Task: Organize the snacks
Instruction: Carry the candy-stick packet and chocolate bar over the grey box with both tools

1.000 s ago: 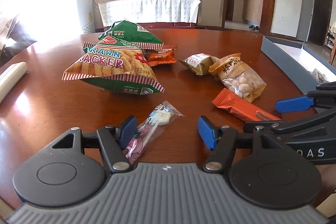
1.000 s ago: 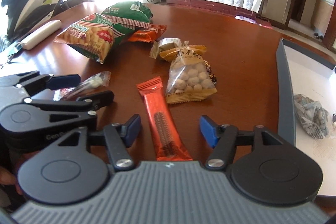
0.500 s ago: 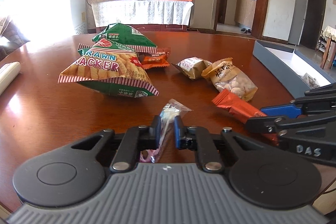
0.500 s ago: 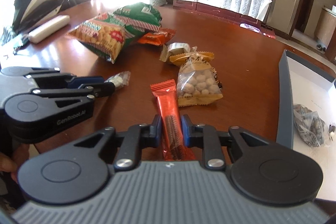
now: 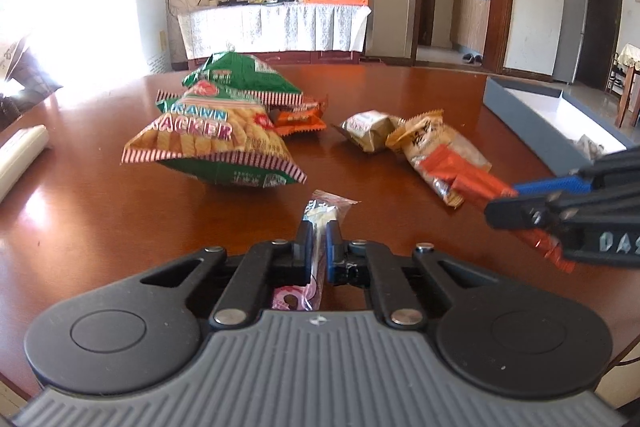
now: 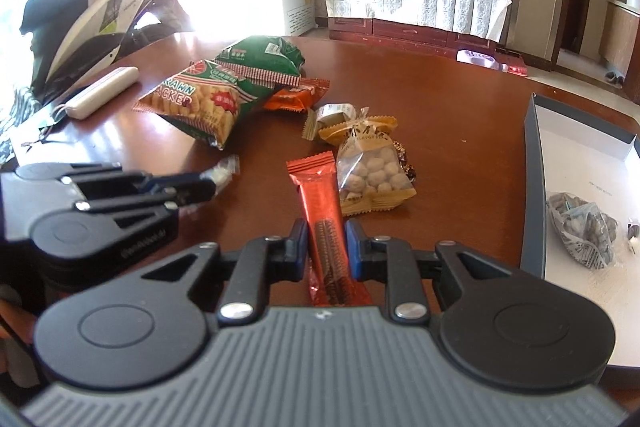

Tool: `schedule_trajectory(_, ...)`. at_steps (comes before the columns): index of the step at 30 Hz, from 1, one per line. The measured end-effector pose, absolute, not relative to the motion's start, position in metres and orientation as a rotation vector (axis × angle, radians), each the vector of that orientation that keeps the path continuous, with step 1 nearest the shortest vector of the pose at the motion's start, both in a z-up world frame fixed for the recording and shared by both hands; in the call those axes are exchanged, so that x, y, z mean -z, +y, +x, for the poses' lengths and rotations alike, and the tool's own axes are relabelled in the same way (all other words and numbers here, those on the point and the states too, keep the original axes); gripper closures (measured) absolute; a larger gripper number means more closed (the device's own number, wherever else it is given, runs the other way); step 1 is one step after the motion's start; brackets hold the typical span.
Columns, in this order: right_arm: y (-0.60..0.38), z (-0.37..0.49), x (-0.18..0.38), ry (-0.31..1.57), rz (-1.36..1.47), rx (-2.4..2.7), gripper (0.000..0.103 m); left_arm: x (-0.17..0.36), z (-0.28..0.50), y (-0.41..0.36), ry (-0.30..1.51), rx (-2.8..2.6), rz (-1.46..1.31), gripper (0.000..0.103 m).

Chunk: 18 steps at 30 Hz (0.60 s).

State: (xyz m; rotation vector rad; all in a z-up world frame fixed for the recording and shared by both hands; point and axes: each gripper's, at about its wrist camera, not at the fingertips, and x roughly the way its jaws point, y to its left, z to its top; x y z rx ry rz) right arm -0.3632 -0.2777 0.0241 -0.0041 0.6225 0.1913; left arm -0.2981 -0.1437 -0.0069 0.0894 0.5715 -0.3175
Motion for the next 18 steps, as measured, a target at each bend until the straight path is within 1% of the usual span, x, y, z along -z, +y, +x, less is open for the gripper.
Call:
schedule_trajectory(10, -0.292, -0.371, -0.034, 0.575, 0.032, -0.173, 0.079, -0.007, -0.302, -0.159, 0.532, 0.342, 0.121, 0.095)
schedule_trajectory(18, -0.309, -0.38, -0.046, 0.516, 0.068, -0.156, 0.079, -0.033, -0.309, -0.182, 0.467, 0.391, 0.18, 0.095)
